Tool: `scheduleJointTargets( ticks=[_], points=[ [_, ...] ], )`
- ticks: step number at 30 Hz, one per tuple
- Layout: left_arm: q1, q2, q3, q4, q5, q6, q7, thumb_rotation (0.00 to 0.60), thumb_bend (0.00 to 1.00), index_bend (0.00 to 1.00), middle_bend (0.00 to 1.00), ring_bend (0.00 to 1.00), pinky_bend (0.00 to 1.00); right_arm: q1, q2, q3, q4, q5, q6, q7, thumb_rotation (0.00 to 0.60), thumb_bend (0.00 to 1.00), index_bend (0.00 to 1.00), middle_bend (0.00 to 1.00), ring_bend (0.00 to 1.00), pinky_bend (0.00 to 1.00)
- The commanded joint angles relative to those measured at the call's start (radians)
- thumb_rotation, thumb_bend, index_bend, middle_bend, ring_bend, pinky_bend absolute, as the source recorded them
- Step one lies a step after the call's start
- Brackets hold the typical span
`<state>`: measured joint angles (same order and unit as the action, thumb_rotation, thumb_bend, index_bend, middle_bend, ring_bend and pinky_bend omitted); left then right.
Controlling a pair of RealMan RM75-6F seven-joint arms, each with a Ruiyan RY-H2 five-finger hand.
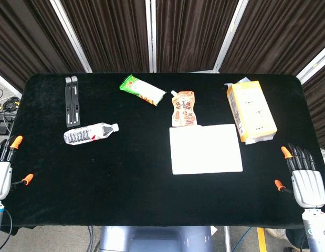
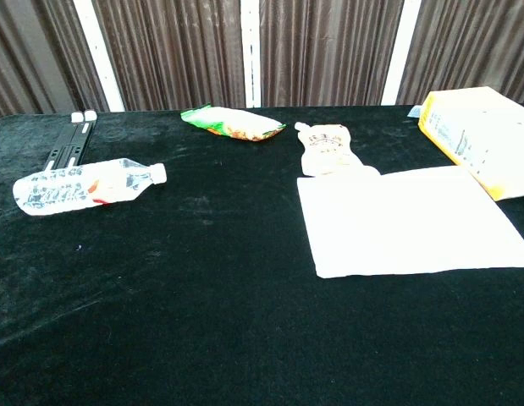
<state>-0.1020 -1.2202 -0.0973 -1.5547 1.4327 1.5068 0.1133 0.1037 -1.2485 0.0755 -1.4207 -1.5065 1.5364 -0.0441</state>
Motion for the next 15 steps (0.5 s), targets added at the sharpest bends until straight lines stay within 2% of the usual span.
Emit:
scheduleJointTargets(
  ticks=[1, 15],
  points=[
    [0.001, -0.001, -0.002, 0.005, 0.004, 0.007, -0.015, 0.600, 0.05, 0.00, 0.00, 0.00, 0.00, 0.000, -0.001, 0.001, 0.003, -0.001, -0.001, 0.003, 0.600, 0.09, 0.00, 0.00, 0.00, 0.00],
    [0.006, 0.020, -0.003, 0.003, 0.005, 0.012, -0.062, 0.600, 0.06, 0.00, 0.00, 0.00, 0.00, 0.007, -0.011, -0.006, 0.010, -0.043, 0.007, 0.019, 0.600, 0.09, 0.00, 0.00, 0.00, 0.00]
  ],
)
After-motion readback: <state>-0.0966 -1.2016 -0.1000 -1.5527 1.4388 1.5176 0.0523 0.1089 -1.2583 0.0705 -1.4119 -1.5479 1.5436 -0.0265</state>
